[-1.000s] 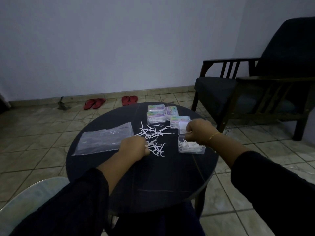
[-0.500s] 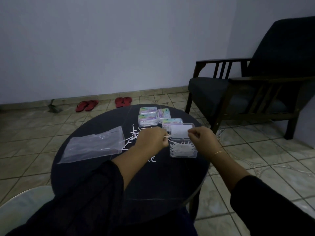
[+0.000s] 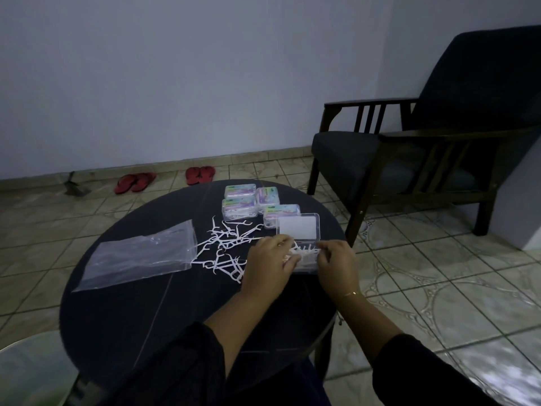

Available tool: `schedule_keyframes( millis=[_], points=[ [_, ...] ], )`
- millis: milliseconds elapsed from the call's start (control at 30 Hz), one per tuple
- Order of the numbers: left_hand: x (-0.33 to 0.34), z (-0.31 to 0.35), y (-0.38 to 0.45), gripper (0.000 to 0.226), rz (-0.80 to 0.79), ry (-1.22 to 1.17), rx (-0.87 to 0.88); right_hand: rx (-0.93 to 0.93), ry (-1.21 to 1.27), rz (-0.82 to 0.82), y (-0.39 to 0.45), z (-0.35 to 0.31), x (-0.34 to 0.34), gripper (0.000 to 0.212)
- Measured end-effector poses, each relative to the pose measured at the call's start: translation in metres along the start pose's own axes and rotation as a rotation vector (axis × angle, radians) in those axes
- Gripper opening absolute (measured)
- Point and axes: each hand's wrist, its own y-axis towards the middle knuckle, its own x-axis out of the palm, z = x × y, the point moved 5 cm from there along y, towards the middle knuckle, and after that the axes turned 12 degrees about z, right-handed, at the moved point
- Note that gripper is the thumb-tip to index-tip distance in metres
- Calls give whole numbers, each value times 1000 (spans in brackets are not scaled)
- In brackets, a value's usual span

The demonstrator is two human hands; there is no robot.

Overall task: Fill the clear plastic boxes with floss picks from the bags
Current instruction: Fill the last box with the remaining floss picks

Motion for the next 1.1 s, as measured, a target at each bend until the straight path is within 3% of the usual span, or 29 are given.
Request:
schedule_keyframes(
  millis=[167, 267, 433, 600, 733, 833, 1100],
  points=[
    [-2, -9, -23, 51, 107, 7, -206, -29, -26, 52, -8, -1, 4, 26],
    [-1, -14, -25, 41, 122, -22, -251, -55, -53, 74, -11, 0, 4, 25],
    [0, -11, -25, 23, 97, -33, -184, -162, -183, 99, -17, -5, 6, 19],
    [-5, -5, -25, 40, 129, 9, -151, -226, -296, 72, -22, -13, 6, 27],
    [1, -1, -24, 59, -56, 82, -190, -165, -371, -66, -21, -10, 10, 44],
    [9, 0, -26, 65, -184, 118, -146, -170, -393, -128, -21, -12, 12, 42],
    [2, 2, -25, 66, -131, 68, -181, -105, -334, -34, -20, -7, 11, 47]
  ],
)
